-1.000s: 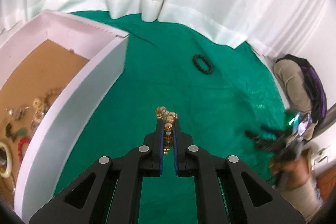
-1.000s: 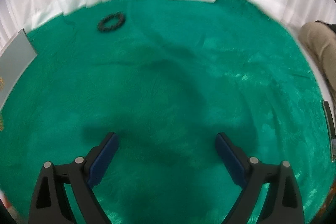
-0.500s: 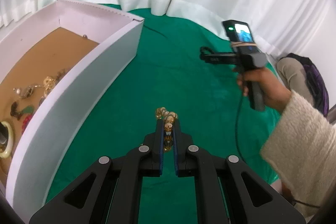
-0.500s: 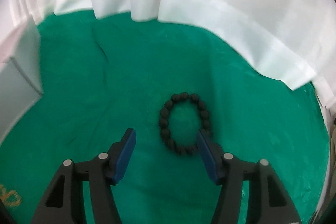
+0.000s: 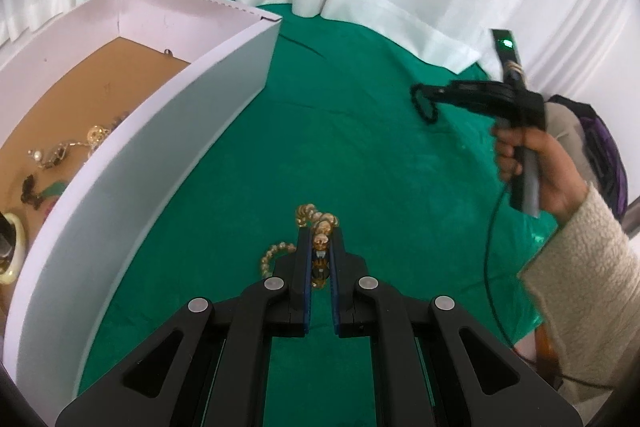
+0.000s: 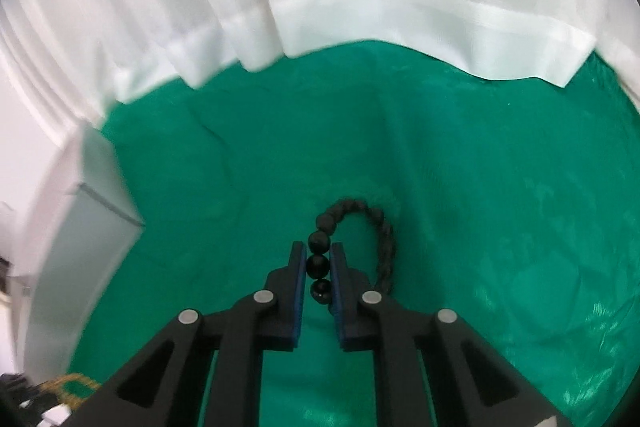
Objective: Organize jewelry
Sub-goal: 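Carry the bead necklace in the left tool and black bracelet in the right tool over the box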
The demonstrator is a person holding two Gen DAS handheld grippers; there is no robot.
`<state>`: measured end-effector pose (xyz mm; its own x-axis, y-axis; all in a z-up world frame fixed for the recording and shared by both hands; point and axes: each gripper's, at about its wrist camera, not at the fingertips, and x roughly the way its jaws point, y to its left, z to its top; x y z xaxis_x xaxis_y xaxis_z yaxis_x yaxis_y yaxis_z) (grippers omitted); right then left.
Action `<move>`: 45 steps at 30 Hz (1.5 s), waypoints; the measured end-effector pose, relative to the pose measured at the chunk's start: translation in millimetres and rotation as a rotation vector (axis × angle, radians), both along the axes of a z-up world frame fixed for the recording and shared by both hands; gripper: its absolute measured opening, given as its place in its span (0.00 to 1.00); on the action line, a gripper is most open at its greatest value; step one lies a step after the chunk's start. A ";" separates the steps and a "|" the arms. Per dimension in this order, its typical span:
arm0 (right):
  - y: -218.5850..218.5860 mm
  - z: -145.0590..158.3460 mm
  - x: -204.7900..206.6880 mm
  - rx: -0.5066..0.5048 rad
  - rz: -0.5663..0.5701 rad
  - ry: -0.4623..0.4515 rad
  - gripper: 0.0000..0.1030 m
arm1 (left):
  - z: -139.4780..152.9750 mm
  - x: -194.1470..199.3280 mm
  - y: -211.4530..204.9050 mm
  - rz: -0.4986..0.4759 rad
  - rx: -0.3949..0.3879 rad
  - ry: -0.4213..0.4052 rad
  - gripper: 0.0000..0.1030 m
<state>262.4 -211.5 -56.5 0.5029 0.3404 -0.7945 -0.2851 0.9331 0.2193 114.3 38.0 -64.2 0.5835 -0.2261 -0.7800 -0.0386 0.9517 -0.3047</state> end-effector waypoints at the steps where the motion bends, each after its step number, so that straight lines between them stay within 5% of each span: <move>1: -4.3 4.3 -6.2 0.022 0.007 -0.002 0.12 | 2.2 -2.0 0.2 0.000 -0.005 -0.004 0.05; 16: -22.0 80.9 -98.4 0.269 0.114 -0.044 0.12 | 90.0 -40.9 8.2 -0.011 -0.064 -0.120 0.05; 30: 114.2 156.5 -138.4 0.349 0.386 -0.102 0.12 | 181.3 -108.1 112.9 0.139 -0.067 -0.264 0.05; 37: 219.7 159.4 -135.6 0.337 0.514 -0.091 0.12 | 168.8 -117.0 182.4 0.294 -0.022 -0.248 0.05; 45: 316.5 123.2 -117.9 0.170 0.583 -0.116 0.12 | 107.3 -103.4 211.9 0.325 -0.036 -0.139 0.05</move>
<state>144.5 105.0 66.7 0.2759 0.7023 -0.6562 -0.7687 0.5711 0.2881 10.9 249.9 43.1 0.7296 -0.0374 -0.6829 -0.2932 0.8850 -0.3617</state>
